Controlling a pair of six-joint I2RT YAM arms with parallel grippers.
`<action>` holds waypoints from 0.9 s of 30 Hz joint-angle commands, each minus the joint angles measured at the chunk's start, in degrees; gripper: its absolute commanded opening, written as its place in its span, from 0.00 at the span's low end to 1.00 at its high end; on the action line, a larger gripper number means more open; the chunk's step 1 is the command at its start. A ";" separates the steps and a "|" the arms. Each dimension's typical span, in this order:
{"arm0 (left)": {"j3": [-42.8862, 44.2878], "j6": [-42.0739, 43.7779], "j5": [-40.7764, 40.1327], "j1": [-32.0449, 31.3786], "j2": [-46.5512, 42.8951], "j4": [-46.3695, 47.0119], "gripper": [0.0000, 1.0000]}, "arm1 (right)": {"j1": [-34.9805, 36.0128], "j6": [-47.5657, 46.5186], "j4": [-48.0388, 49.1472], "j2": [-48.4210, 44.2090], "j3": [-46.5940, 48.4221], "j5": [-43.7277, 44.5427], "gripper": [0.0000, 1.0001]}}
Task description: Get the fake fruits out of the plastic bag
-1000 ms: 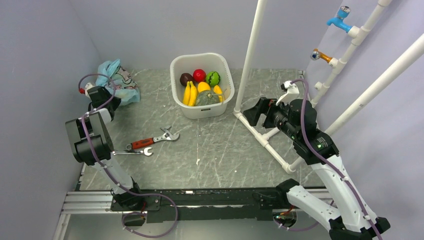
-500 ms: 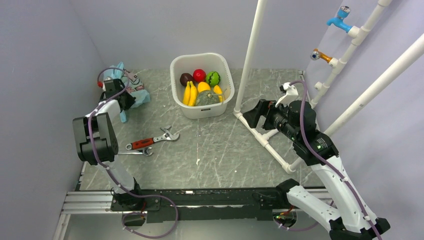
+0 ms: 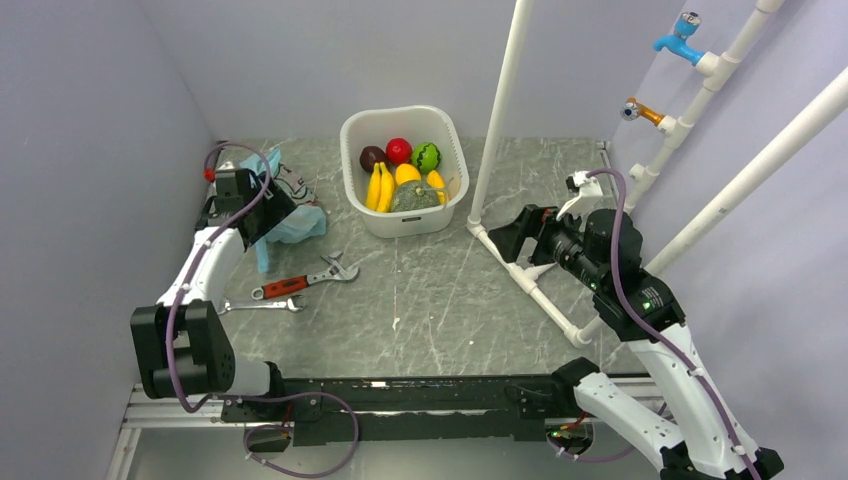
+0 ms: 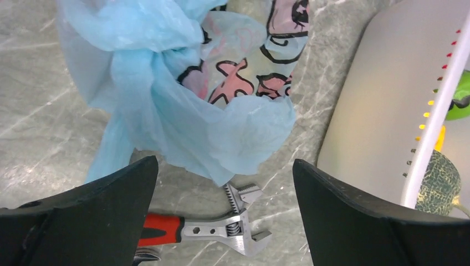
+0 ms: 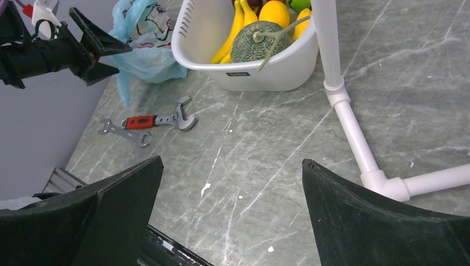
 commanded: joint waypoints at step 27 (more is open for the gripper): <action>6.74 -1.46 27.09 17.87 17.92 17.49 0.73 | -0.14 1.90 3.42 2.90 -2.27 -4.39 1.00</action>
